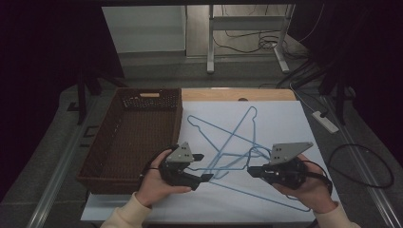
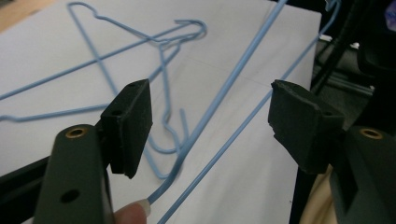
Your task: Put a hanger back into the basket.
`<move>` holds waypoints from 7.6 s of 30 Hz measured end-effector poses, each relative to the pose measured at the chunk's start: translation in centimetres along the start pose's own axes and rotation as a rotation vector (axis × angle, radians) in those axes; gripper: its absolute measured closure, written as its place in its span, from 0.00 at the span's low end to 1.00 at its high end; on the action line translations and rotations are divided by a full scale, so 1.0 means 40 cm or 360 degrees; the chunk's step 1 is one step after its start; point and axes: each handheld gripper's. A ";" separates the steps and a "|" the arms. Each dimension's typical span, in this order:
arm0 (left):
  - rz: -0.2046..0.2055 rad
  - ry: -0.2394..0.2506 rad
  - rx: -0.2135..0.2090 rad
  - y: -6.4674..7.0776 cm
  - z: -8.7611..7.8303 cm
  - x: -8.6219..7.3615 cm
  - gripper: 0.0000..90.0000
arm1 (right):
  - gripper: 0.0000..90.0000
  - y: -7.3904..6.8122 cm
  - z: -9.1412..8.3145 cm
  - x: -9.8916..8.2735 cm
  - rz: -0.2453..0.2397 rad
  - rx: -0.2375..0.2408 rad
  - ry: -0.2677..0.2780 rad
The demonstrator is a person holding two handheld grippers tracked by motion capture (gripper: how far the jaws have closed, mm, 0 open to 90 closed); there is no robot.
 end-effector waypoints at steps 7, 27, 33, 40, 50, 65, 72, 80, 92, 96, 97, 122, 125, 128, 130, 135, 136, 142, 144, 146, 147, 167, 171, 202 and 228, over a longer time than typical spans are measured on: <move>0.0052 -0.0116 -0.0086 -0.001 0.054 0.019 0.52 | 0.98 0.009 0.002 -0.003 0.0012 0.0035 0.0023; 0.0052 -0.0222 -0.0079 0.026 0.030 0.045 0.95 | 0.96 0.049 0.024 -0.007 0.0052 0.0010 0.0086; -0.0045 -0.0158 -0.0070 0.019 0.002 0.046 0.95 | 0.86 0.055 0.023 0.002 0.0080 -0.0004 0.0243; -0.0205 -0.0034 0.0010 -0.021 -0.065 0.019 0.96 | 0.46 0.036 -0.015 -0.008 0.0133 -0.0194 0.0512; -0.0348 0.0121 0.0141 -0.066 -0.168 -0.047 0.96 | 0.40 0.035 -0.005 -0.057 0.0217 -0.0240 0.0540; -0.0474 0.0241 0.0327 -0.112 -0.275 -0.103 0.96 | 0.38 0.081 0.013 -0.149 0.0385 -0.0371 0.0519; -0.0526 0.0272 0.0420 -0.132 -0.319 -0.136 0.96 | 0.37 0.091 0.026 -0.174 0.0411 -0.0395 0.0484; -0.0616 0.0291 0.0555 -0.165 -0.369 -0.186 0.96 | 0.37 0.096 0.041 -0.191 0.0430 -0.0419 0.0442; -0.0725 0.0304 0.0714 -0.204 -0.424 -0.253 0.96 | 0.36 0.105 0.052 -0.205 0.0453 -0.0434 0.0415; -0.0735 0.0289 0.0742 -0.215 -0.438 -0.275 0.96 | 0.36 0.105 0.055 -0.206 0.0452 -0.0433 0.0406; -0.0735 0.0289 0.0742 -0.215 -0.438 -0.275 0.96 | 0.36 0.105 0.056 -0.206 0.0452 -0.0433 0.0405; -0.0804 0.0077 0.0701 -0.272 -0.376 -0.324 0.96 | 0.35 0.106 0.068 -0.210 0.0454 -0.0420 0.0373; -0.0789 0.0081 0.0690 -0.268 -0.381 -0.323 0.96 | 0.35 0.105 0.070 -0.210 0.0454 -0.0419 0.0367; -0.0786 0.0034 0.0710 -0.267 -0.390 -0.325 0.96 | 0.35 0.105 0.069 -0.210 0.0456 -0.0417 0.0371; -0.0790 0.0024 0.0706 -0.267 -0.392 -0.328 0.96 | 0.35 0.105 0.068 -0.210 0.0456 -0.0418 0.0375; -0.0809 0.0012 0.0685 -0.276 -0.380 -0.328 0.96 | 0.35 0.105 0.070 -0.211 0.0459 -0.0416 0.0372; -0.0808 0.0007 0.0676 -0.278 -0.375 -0.327 0.96 | 0.35 0.105 0.071 -0.211 0.0458 -0.0415 0.0368; -0.0844 -0.0080 0.0679 -0.302 -0.347 -0.328 0.96 | 0.35 0.105 0.072 -0.210 0.0459 -0.0408 0.0365; -0.0854 -0.0114 0.0688 -0.311 -0.337 -0.332 0.96 | 0.35 0.106 0.073 -0.211 0.0458 -0.0407 0.0363; -0.0862 -0.0162 0.0706 -0.319 -0.327 -0.334 0.96 | 0.35 0.107 0.074 -0.212 0.0461 -0.0408 0.0359; -0.0864 -0.0177 0.0715 -0.322 -0.323 -0.335 0.96 | 0.35 0.108 0.074 -0.213 0.0461 -0.0408 0.0356; -0.0965 -0.0493 0.0939 -0.364 -0.293 -0.360 0.88 | 0.34 0.112 0.093 -0.209 0.0449 -0.0380 0.0316; -0.0902 -0.0441 0.1048 -0.350 -0.304 -0.349 0.67 | 0.34 0.112 0.092 -0.209 0.0450 -0.0376 0.0317; -0.0548 0.0236 0.0611 -0.144 -0.338 -0.260 0.37 | 0.34 0.123 0.104 -0.217 0.0471 -0.0385 0.0281; -0.0476 0.0262 0.0546 -0.069 -0.270 -0.243 0.37 | 0.34 0.119 0.081 -0.224 0.0477 -0.0410 0.0328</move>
Point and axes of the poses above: each handheld gripper's, and its own axes: z roughly forward along the jaws, x roughly out of its top, y roughly to its right, and after that the axes turned 6 degrees about z, right-handed
